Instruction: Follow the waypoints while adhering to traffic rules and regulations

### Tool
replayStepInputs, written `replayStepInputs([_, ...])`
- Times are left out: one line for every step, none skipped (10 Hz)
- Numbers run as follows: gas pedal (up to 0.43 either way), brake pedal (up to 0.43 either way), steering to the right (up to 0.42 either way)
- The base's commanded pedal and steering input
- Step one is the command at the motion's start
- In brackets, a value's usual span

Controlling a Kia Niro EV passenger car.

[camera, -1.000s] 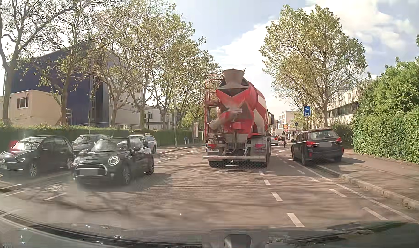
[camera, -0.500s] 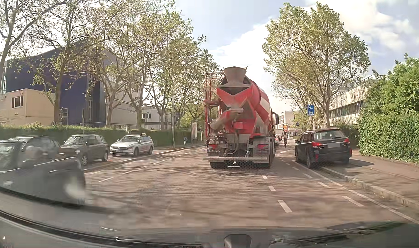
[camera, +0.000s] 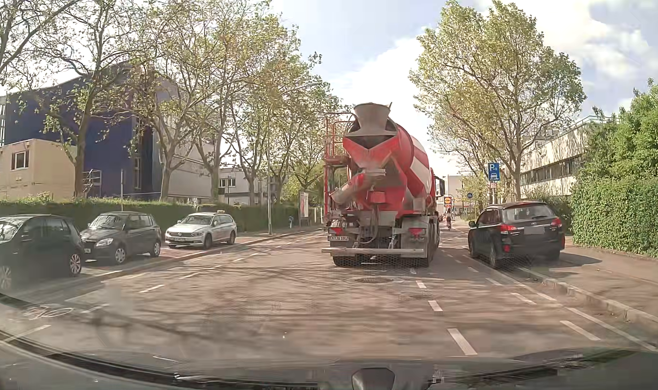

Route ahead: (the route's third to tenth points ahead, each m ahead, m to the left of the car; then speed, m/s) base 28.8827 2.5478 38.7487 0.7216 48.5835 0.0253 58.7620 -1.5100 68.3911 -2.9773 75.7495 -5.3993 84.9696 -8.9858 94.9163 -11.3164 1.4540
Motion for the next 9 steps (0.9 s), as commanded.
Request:
replayStepInputs([0.0,0.134,0.013])
replayStepInputs([0.0,0.134,0.014])
replayStepInputs([0.0,0.134,0.014])
replayStepInputs([0.0,0.128,0.014])
replayStepInputs([0.0,0.128,0.014])
replayStepInputs([0.0,0.116,0.014])
replayStepInputs([0.0,0.104,0.014])
replayStepInputs([0.0,0.091,0.014])
replayStepInputs([0.0,0.091,0.014])
